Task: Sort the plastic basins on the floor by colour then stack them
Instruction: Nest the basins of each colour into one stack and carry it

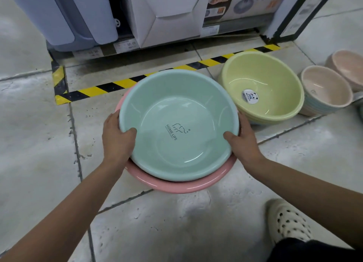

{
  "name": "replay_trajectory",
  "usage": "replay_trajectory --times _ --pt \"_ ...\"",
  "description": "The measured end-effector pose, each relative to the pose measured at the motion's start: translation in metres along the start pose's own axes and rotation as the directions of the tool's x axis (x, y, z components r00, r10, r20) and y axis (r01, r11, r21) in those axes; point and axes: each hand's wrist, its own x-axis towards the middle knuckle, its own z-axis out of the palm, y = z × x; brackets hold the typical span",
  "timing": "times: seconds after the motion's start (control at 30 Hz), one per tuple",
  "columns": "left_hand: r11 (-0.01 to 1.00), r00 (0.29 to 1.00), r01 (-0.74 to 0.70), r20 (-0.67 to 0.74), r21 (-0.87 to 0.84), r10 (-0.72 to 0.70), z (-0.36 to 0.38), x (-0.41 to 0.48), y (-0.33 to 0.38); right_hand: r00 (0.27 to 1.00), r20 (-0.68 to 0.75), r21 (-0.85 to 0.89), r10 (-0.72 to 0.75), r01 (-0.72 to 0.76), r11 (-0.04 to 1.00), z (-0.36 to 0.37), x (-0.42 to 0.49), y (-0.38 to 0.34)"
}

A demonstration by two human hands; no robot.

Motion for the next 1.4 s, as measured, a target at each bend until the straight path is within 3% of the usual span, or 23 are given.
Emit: replay_trajectory --times 0.1,0.2,0.3,0.37,0.43,0.53,0.6,0.7,0.8,0.9,1.0,1.13,1.27,1.4 --pt "0.998 0.999 0.019 -0.047 0.059 -0.016 0.002 0.004 0.004 0.999 0.022 -0.010 0.023 -0.023 1.000 -0.003 0.016 0.003" --pt "0.980 0.990 -0.074 -0.103 0.185 0.095 0.012 0.019 0.028 0.995 -0.008 0.082 0.101 -0.100 0.992 -0.027 0.048 -0.006" --pt "0.951 0.962 -0.248 -0.069 0.186 0.264 0.047 0.043 0.083 0.983 -0.165 0.130 0.087 -0.066 0.989 -0.071 0.099 -0.018" --pt "0.950 0.952 -0.305 -0.002 0.070 0.306 0.086 0.057 0.128 0.959 -0.272 0.141 0.086 -0.049 0.989 -0.107 0.131 -0.024" --pt "0.964 0.960 -0.265 0.096 -0.003 0.264 0.137 0.066 0.167 0.927 -0.351 0.183 0.132 -0.070 0.981 -0.144 0.159 -0.022" --pt "0.976 0.939 -0.200 0.300 0.085 0.166 0.215 0.075 0.199 0.882 -0.422 0.209 0.207 -0.127 0.970 -0.187 0.187 0.001" --pt "0.985 0.938 -0.122 0.338 0.126 0.073 0.257 0.084 0.204 0.861 -0.438 0.192 0.259 -0.192 0.963 -0.207 0.197 0.024" --pt "0.989 0.952 0.072 0.286 0.128 -0.107 0.303 0.103 0.193 0.863 -0.395 0.169 0.314 -0.268 0.948 -0.225 0.210 0.058" --pt "0.954 0.912 0.237 0.298 0.182 -0.283 0.332 0.112 0.167 0.884 -0.304 0.112 0.355 -0.336 0.935 -0.227 0.216 0.087" --pt "0.919 0.881 0.302 0.294 0.253 -0.370 0.340 0.113 0.157 0.900 -0.179 0.141 0.397 -0.376 0.916 -0.222 0.221 0.107" --pt "0.919 0.882 0.297 0.294 0.260 -0.368 0.337 0.111 0.159 0.924 -0.076 0.251 0.376 -0.347 0.904 -0.215 0.224 0.105" --pt "0.950 0.906 0.245 0.303 0.196 -0.296 0.336 0.105 0.168 0.938 -0.107 0.348 0.330 -0.276 0.896 -0.224 0.226 0.091" --pt "0.982 0.933 0.178 0.308 0.057 -0.187 0.325 0.097 0.195 0.959 -0.139 0.340 0.247 -0.188 0.921 -0.248 0.226 0.052" --pt "0.988 0.962 0.143 0.242 -0.049 -0.127 0.281 0.081 0.243 0.989 -0.128 0.272 0.070 -0.032 0.962 -0.263 0.211 -0.015"
